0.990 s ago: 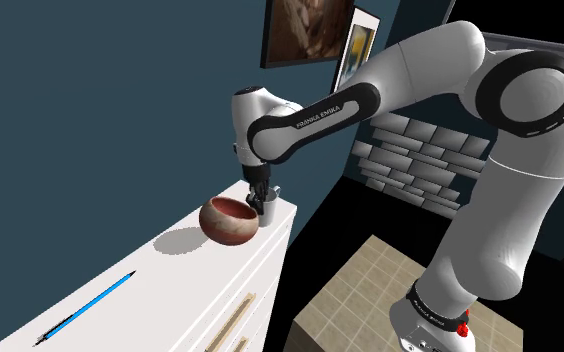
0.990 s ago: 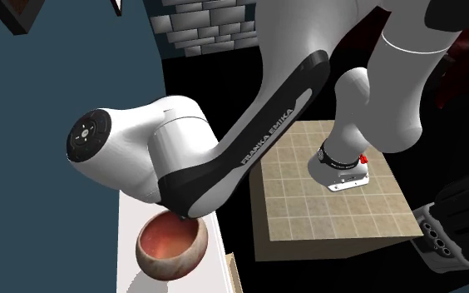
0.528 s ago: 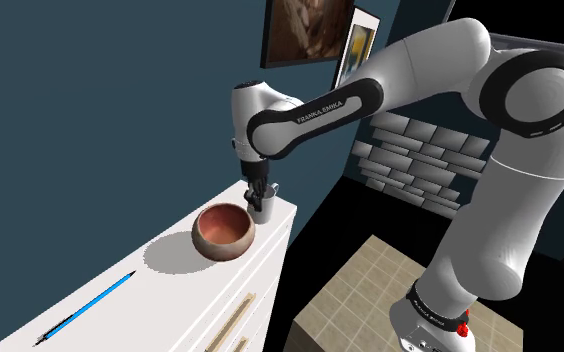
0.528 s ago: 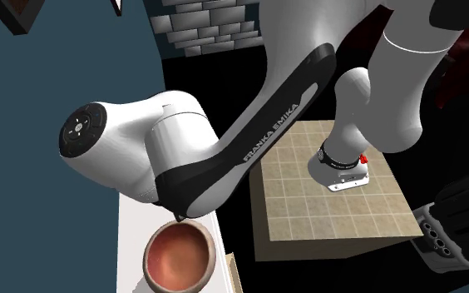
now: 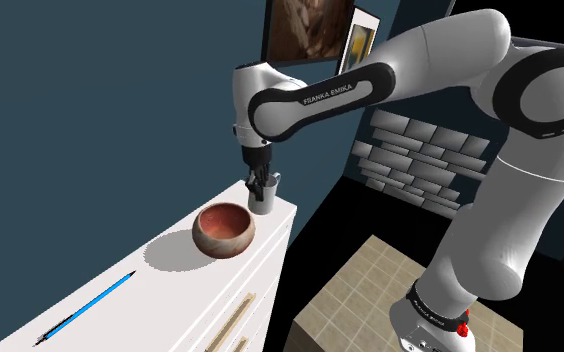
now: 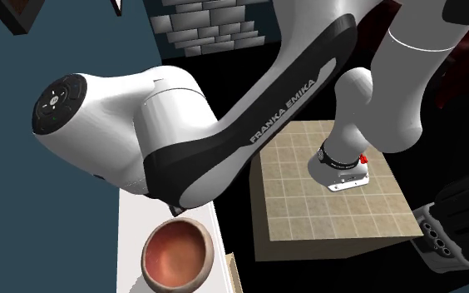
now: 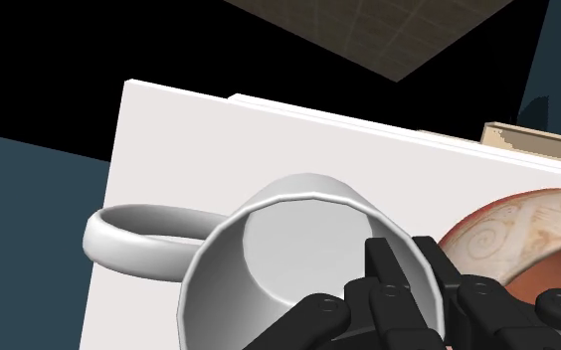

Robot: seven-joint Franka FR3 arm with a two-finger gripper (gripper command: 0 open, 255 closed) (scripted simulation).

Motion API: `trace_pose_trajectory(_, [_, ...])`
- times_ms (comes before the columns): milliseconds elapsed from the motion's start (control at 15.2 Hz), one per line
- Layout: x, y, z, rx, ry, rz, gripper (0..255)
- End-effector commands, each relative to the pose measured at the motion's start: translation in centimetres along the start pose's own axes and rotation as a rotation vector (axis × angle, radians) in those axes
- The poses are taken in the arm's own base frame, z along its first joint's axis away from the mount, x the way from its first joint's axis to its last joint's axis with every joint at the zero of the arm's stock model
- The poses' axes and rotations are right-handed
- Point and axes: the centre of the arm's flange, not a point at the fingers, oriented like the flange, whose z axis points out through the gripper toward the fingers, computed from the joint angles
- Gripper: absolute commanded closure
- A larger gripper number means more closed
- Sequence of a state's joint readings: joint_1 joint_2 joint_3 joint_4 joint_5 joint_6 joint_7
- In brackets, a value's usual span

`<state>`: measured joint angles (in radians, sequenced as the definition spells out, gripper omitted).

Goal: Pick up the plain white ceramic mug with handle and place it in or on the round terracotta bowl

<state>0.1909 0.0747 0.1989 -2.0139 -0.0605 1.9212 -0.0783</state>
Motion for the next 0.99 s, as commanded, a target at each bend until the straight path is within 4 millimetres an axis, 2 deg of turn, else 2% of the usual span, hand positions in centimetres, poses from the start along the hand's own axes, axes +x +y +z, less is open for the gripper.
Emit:
trace_pose_trajectory(0, [-0.1, 0.0, -1.1, 0.000, 0.000, 0.000, 255])
trace_pose_trajectory(924, [-1.4, 0.2, -8.4, 0.000, 0.000, 0.000, 255])
